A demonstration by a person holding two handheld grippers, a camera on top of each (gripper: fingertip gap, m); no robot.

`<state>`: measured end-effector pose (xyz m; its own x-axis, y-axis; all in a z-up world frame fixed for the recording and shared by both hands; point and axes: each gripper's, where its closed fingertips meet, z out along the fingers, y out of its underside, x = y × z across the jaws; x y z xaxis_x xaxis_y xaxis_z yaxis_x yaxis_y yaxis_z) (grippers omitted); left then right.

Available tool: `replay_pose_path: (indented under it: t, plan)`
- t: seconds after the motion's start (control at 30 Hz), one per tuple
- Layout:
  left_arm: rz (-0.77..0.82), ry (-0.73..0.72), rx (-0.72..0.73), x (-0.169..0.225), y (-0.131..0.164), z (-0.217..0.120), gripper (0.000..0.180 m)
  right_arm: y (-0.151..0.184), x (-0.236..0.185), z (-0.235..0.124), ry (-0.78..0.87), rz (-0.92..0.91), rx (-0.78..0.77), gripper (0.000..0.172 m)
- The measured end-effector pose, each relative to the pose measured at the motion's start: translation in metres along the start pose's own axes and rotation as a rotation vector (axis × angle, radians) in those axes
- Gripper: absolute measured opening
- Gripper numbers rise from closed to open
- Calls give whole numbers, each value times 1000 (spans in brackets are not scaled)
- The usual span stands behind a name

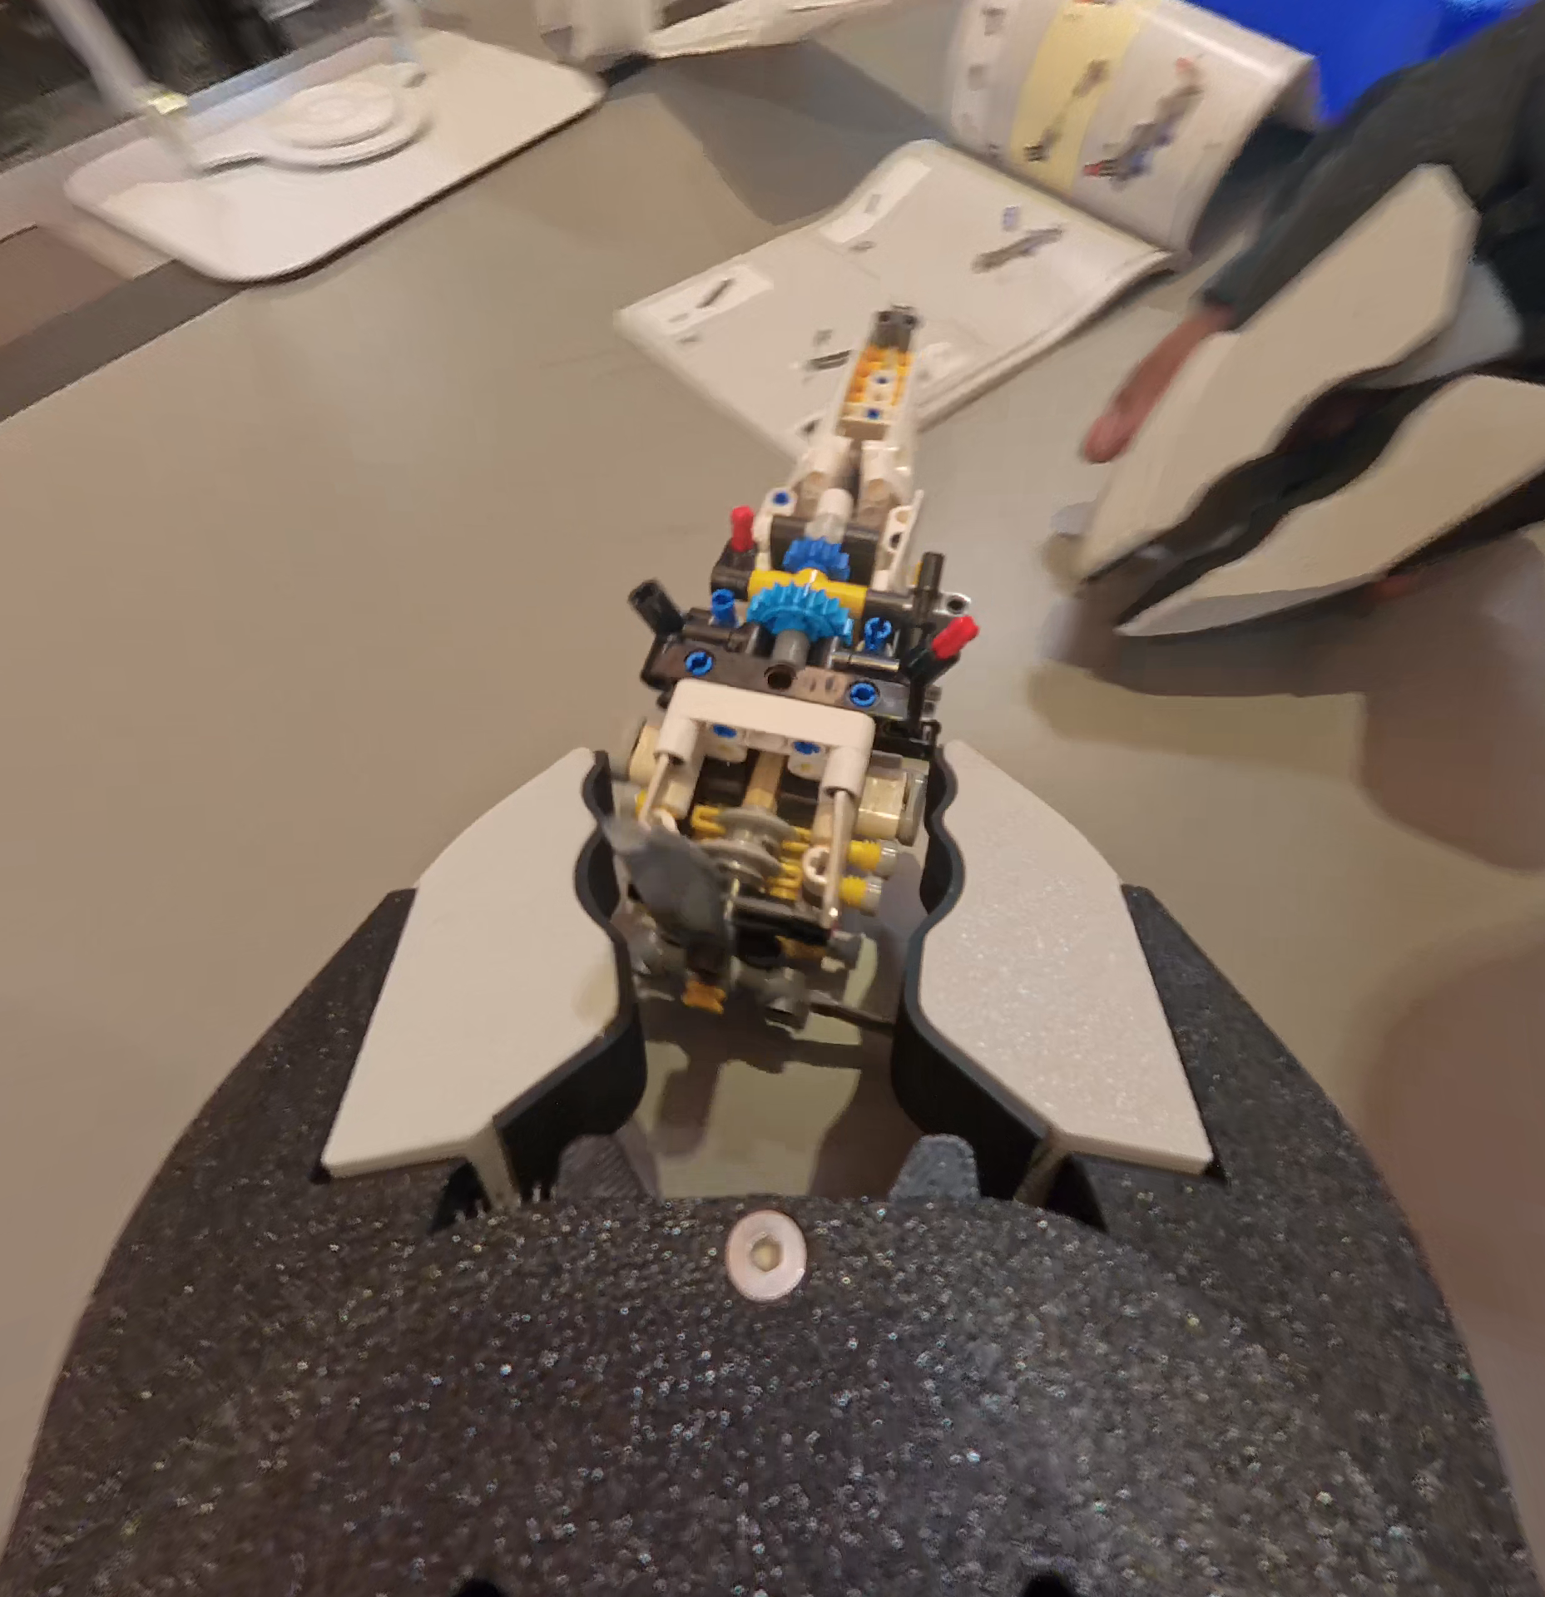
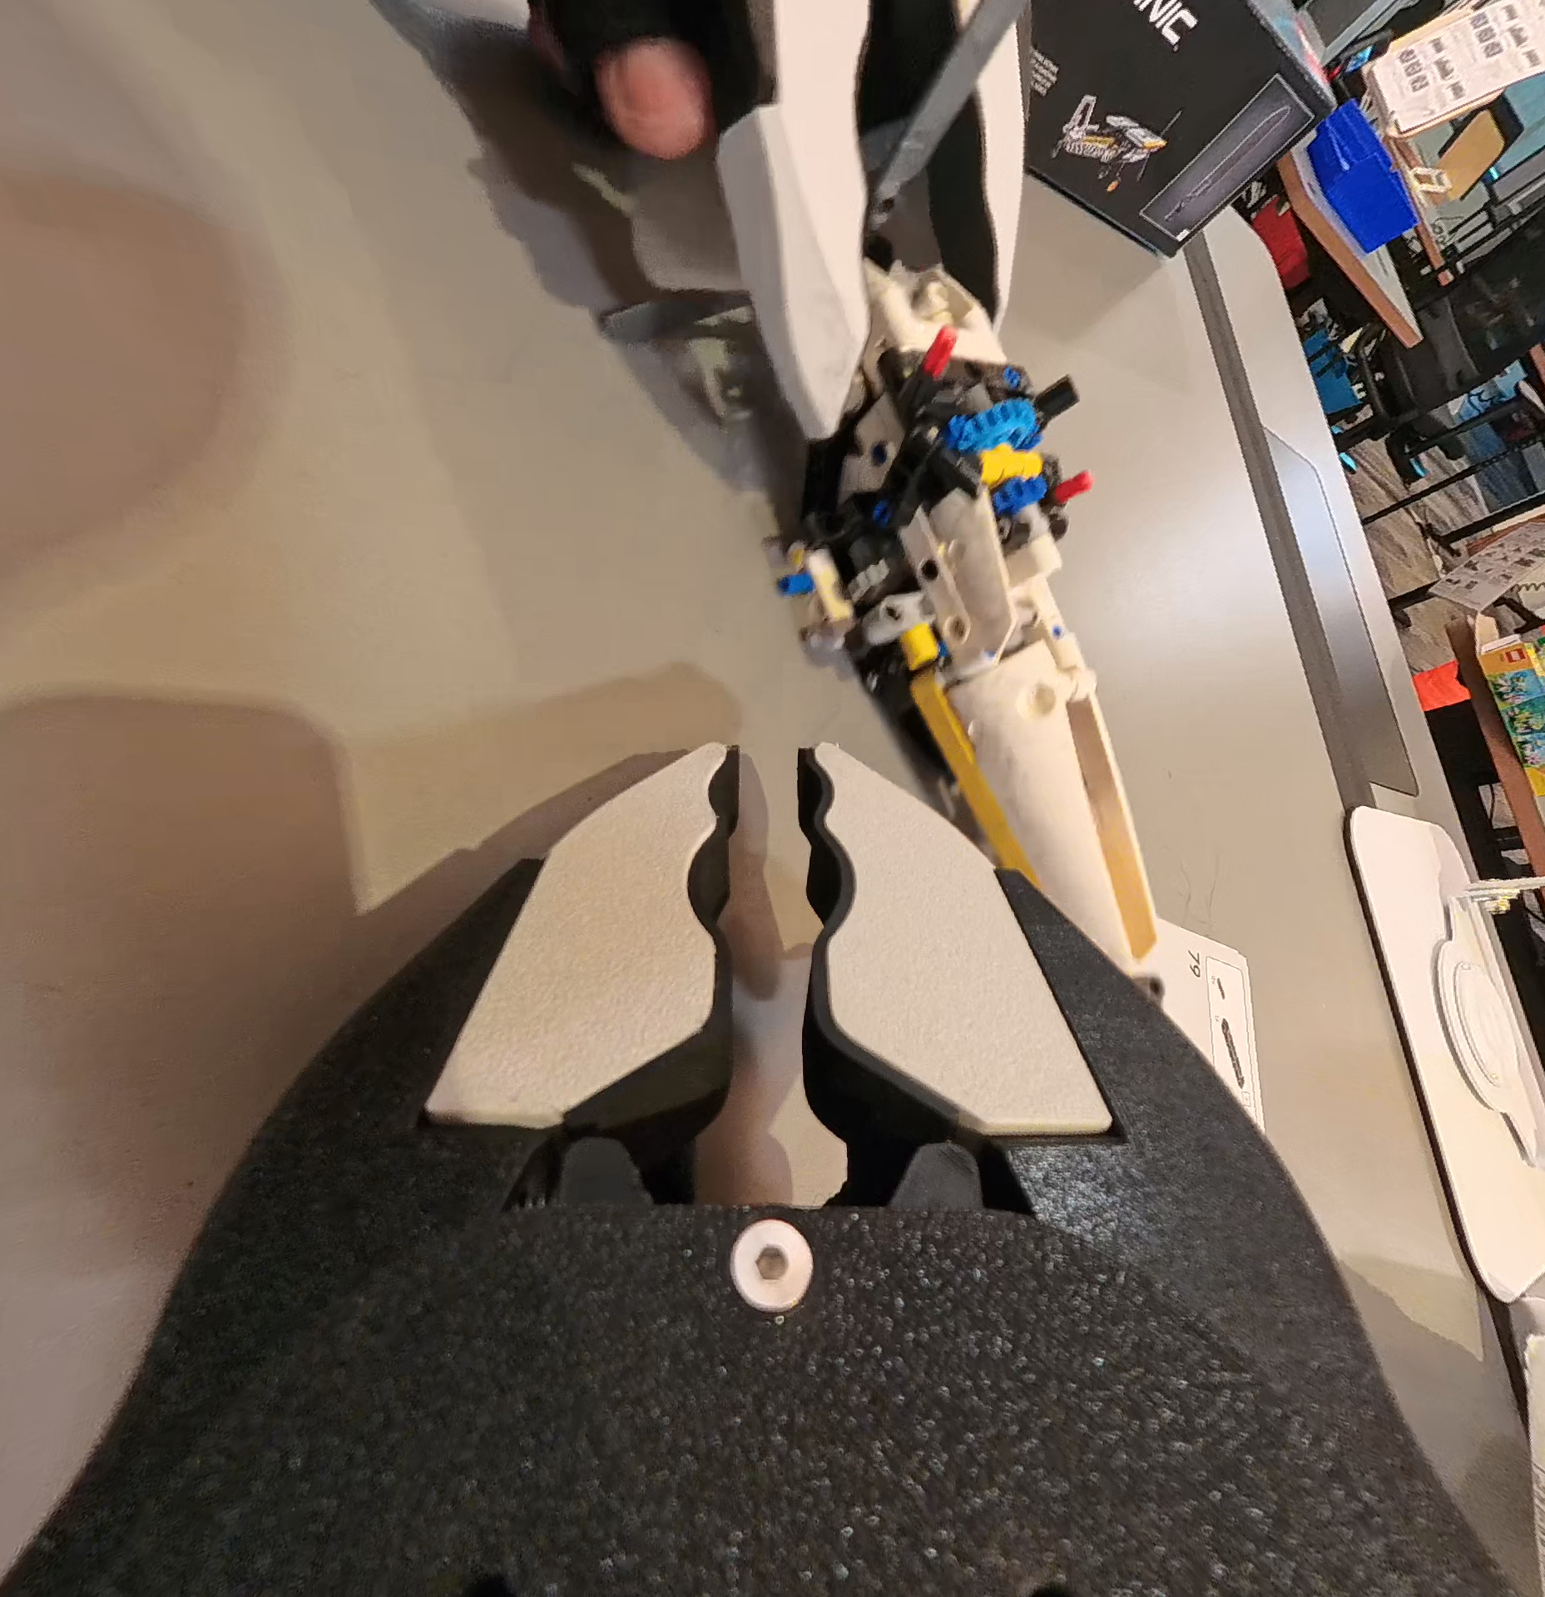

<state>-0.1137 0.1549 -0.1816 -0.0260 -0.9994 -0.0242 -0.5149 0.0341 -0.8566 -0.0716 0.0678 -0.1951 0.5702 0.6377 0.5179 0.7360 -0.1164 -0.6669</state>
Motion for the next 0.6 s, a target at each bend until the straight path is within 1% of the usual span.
replay_pose_path:
  t: [0.23,0.33,0.6]
  plan:
    - [-124,-167,6,-39,7,-12,69,0,0,0,0,-2,1,12]
    - [-146,-171,11,-41,7,-13,69,0,0,0,0,-3,0,12]
    - [-139,-173,10,-41,7,-13,69,0,0,-1,-1,-1,0,12]
